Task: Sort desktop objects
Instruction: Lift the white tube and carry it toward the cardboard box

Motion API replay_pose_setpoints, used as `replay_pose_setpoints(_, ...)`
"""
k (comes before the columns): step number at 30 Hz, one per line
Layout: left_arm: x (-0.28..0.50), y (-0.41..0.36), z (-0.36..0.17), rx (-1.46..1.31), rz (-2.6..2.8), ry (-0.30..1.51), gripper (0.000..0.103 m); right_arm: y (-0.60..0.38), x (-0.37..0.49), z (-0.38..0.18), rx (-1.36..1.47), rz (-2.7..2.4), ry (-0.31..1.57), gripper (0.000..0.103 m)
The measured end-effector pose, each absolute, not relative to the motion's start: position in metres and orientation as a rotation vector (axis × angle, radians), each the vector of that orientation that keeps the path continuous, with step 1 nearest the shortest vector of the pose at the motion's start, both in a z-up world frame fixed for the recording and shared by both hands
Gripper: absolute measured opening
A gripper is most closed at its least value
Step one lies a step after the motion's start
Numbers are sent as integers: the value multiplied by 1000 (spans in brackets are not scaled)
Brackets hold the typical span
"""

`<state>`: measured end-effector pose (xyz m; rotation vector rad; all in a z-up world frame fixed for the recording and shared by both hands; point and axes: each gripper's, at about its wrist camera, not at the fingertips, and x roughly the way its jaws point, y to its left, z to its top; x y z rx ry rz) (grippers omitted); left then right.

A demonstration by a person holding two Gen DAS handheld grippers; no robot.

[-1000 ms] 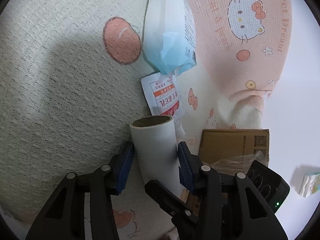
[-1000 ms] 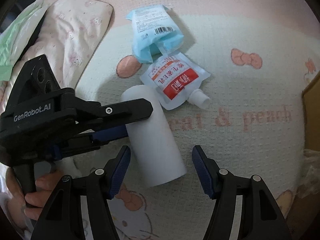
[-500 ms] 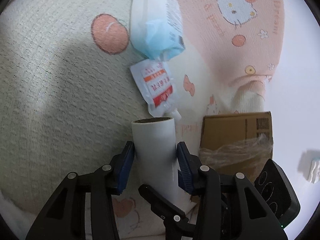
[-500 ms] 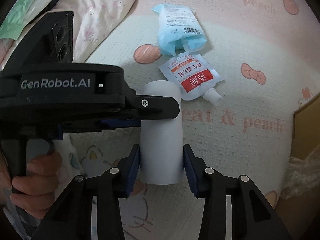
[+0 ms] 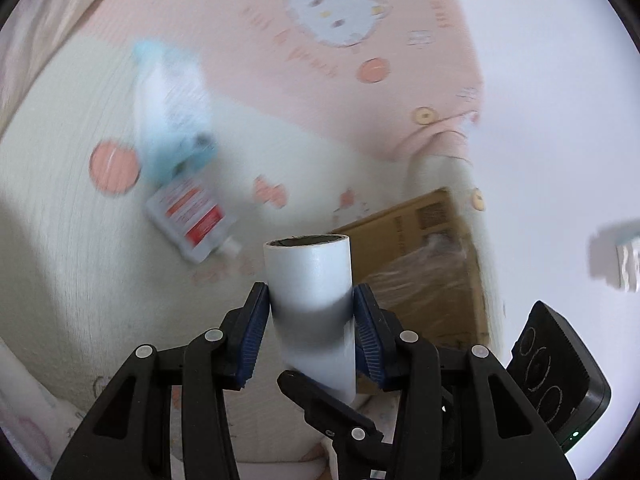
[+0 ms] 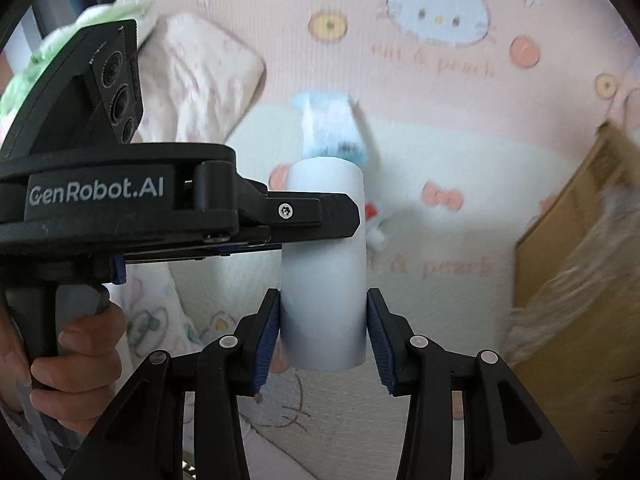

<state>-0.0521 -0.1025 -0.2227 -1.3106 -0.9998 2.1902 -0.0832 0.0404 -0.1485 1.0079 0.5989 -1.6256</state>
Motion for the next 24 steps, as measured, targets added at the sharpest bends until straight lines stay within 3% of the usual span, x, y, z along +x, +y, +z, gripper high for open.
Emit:
replay_pose_setpoints(14,-38,-31,-120,-1070,2393,-535,47,74,-99,-81,851,-1759,497,40)
replay_pose_setpoints(24,-47,17,-89,-1006,2341,-441,47,115,-123,-50,764,-1849,437,40)
